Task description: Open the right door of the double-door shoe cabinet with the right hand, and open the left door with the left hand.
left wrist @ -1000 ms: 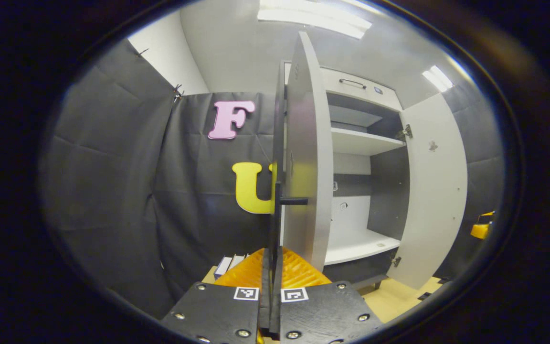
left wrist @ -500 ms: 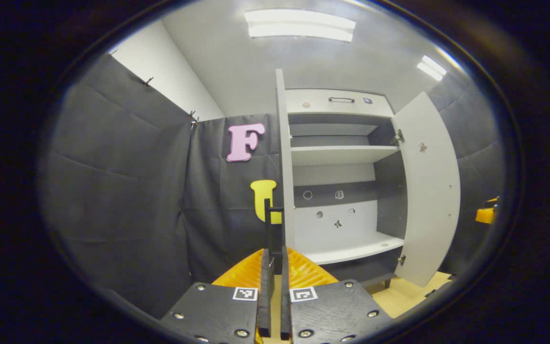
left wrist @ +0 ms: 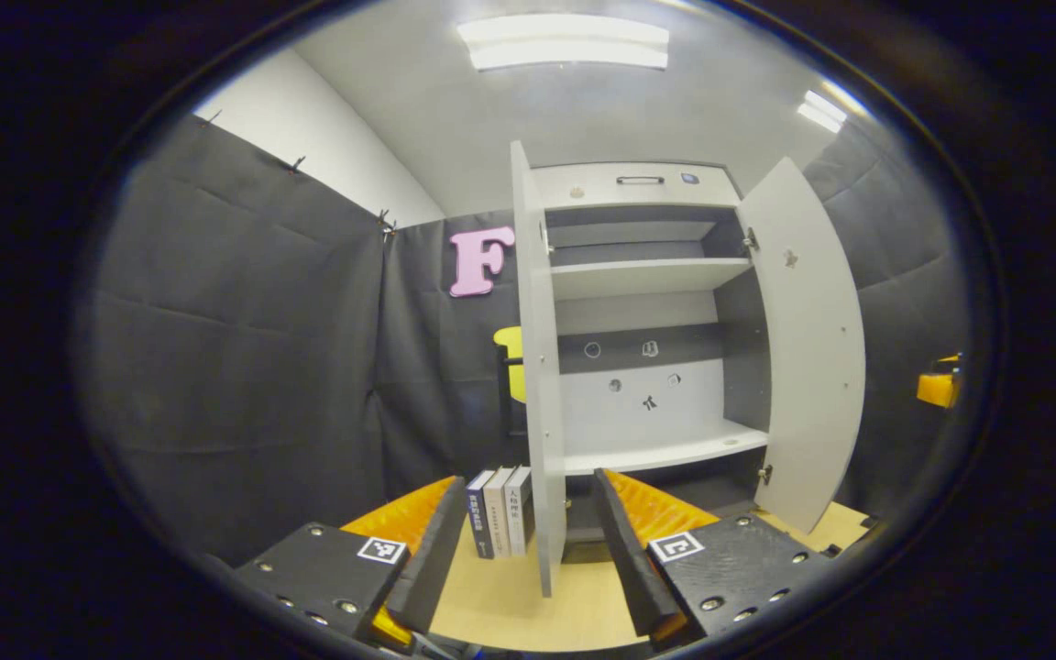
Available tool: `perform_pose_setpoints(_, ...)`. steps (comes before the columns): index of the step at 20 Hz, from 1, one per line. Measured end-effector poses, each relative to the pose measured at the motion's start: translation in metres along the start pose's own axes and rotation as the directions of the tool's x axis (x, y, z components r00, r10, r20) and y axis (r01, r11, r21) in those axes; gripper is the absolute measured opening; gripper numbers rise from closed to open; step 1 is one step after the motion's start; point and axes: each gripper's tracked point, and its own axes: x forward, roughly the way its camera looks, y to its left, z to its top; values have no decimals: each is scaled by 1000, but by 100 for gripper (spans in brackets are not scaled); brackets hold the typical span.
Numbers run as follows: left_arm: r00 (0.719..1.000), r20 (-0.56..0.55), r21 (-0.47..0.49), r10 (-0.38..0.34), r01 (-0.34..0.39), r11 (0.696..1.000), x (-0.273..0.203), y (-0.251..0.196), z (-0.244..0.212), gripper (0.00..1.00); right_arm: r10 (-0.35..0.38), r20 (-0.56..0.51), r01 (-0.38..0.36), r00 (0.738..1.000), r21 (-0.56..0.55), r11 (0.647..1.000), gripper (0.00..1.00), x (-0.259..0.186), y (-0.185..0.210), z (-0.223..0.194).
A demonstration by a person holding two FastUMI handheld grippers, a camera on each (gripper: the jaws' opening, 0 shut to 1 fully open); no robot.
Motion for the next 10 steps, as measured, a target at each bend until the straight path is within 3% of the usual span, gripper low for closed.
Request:
perform_pose_setpoints(2,1000,11,-8,21,-21,1000,-11,1,2,83,-1,9,1,1000,2,1000,99,-7,-3,1)
perform_pose_setpoints(3,1000,11,-9,28,-28,1000,-17,1,1,91,-2,14,2,1000,7,1000,99,-11,-6,0)
perform_pose_setpoints(10,999,17,33,52,-53,998,-40,-4,4,91,-6,18,6,1000,38,999,99,-24,-21,-5)
